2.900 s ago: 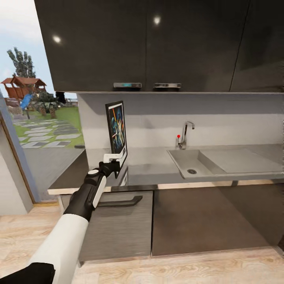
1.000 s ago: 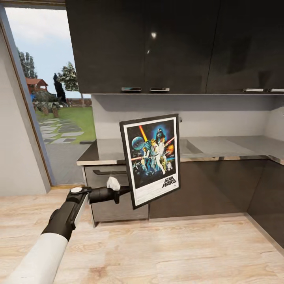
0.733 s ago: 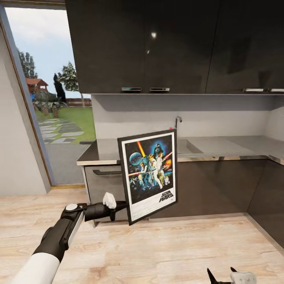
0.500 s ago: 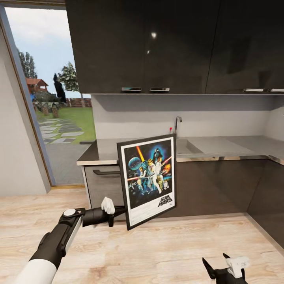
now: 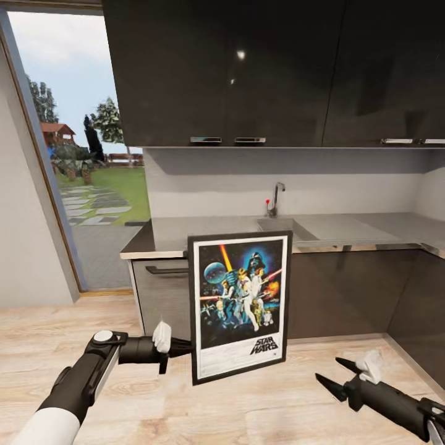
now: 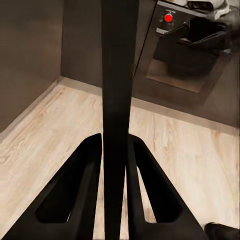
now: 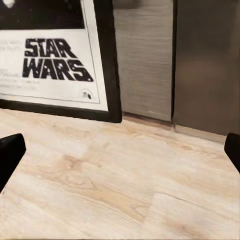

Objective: Pick up the poster from the kitchen countertop and hang it on one of the wall nails in the kitchen.

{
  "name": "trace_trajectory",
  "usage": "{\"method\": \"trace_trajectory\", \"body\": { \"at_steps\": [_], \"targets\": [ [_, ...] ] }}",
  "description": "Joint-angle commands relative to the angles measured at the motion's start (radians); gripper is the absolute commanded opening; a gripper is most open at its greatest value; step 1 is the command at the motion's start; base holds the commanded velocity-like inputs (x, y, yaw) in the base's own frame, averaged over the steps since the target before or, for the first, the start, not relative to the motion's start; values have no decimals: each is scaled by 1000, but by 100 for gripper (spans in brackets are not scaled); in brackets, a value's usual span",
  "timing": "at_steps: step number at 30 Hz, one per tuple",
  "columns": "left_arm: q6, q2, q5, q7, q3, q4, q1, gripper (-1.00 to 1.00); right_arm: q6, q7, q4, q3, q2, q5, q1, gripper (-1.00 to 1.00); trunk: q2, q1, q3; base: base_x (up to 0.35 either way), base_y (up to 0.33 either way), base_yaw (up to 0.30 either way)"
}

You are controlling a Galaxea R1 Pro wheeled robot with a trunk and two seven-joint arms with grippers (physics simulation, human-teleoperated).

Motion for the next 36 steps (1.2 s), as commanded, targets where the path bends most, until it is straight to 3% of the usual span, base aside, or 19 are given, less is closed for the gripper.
{"method": "trace_trajectory", "body": {
  "at_steps": [1,9,13,19,20,26,36],
  "targets": [
    [7,1,-5,-11,-1,2,-1,-100,23,27,-1,-2,-6,-1,-15,100,-1,0,-1,0,0,0],
    [7,13,-9,-50,-1,13,-1,-100,135,216,3,-2,-85,-2,-148,100,-1,0,-1,0,0,0],
    [7,15,-9,-67,-2,16,-1,-100,234,390,10,4,-111,5,-259,100,-1,0,-1,0,0,0],
    [7,17,-10,-98,-2,15,-1,-100,252,537,73,12,-149,8,-332,100,-1,0,-1,0,0,0],
    [7,17,-10,-103,-2,15,-1,-100,254,562,107,27,-161,7,-350,100,-1,0,-1,0,0,0],
    [7,18,-9,-107,-2,11,-1,-100,255,584,148,119,-174,7,-378,100,-1,0,-1,0,0,0],
    [5,19,-9,-125,-2,6,-1,-100,255,588,160,151,-175,7,-383,100,-1,0,-1,0,0,0]
  ]
}}
